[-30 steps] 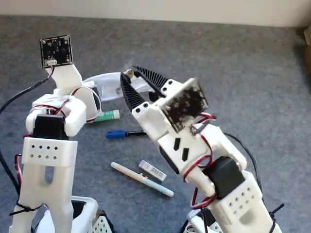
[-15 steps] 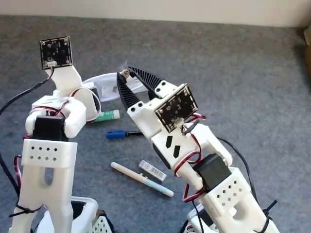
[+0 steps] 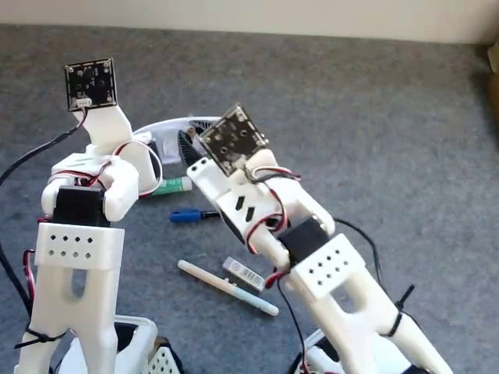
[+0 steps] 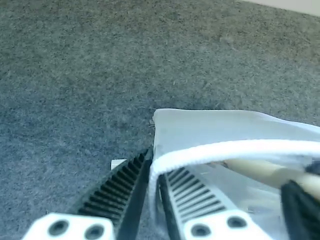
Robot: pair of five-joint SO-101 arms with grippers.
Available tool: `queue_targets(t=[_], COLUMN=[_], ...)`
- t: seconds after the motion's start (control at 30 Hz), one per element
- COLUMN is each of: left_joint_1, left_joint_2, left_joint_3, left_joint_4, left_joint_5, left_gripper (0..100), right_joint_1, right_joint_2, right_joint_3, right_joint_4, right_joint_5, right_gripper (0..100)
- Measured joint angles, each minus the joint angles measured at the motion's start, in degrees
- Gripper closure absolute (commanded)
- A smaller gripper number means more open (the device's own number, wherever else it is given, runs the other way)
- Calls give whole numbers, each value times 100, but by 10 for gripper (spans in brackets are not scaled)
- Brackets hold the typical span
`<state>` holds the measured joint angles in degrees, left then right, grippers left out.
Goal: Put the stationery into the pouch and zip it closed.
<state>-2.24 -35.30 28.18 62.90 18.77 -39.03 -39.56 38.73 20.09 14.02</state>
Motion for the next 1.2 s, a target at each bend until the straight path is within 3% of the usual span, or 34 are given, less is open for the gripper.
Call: queue_targets(t=[0.5,0.67,1.2], left_joint_1=[26,26,26], left_joint_2=[0,0,0], left_joint_3=[9,9,9], left_joint_4=[0,0,-9], left_joint_5=[0,0,0], left_gripper=[992,991,991], right_joint_1=[-18,-18,-18], right_joint_2=[325,325,-70], right_joint_3=[-9,-9,0], right_joint_4=[-79,-79,299], right_joint_5=[18,18,18], right_gripper=[989,906,904])
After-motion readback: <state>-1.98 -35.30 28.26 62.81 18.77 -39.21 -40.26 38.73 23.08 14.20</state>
